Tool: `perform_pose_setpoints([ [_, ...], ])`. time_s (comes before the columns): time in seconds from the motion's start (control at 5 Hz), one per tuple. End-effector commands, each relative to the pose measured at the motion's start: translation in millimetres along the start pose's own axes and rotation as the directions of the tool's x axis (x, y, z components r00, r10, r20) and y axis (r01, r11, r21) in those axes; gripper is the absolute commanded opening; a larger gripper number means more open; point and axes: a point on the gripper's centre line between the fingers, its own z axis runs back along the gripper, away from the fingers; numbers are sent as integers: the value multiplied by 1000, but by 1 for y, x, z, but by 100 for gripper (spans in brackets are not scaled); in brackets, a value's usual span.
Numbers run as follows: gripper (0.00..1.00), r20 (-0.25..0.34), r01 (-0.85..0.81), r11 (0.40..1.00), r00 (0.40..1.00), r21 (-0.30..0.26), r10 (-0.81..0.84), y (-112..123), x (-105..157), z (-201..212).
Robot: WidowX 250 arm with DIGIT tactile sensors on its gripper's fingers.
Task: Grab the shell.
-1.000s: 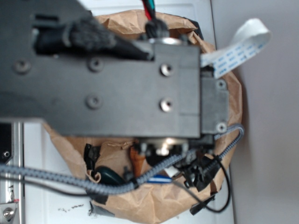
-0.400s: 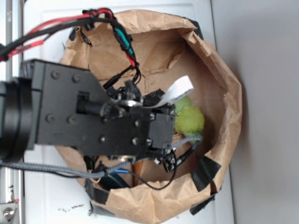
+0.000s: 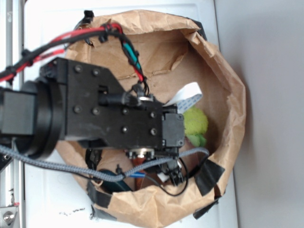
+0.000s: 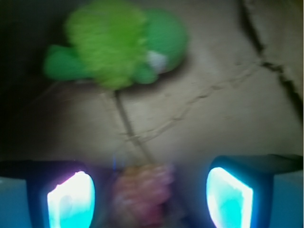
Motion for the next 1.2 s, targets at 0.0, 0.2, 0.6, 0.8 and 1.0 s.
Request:
perform_pose_setpoints([
  [0.0, 100, 12, 51, 998, 999, 23, -52, -7, -8, -23],
  [0.2, 100, 16, 59, 996, 998, 68, -61, -7, -11, -37],
  [0.6, 0, 36, 16, 999, 999, 39, -18, -4, -1, -22],
  [0.8, 0, 98, -8, 999, 995, -39, 12, 5, 16, 17],
  [1.0, 0, 88, 63, 998, 994, -27, -60, 28, 31, 70],
])
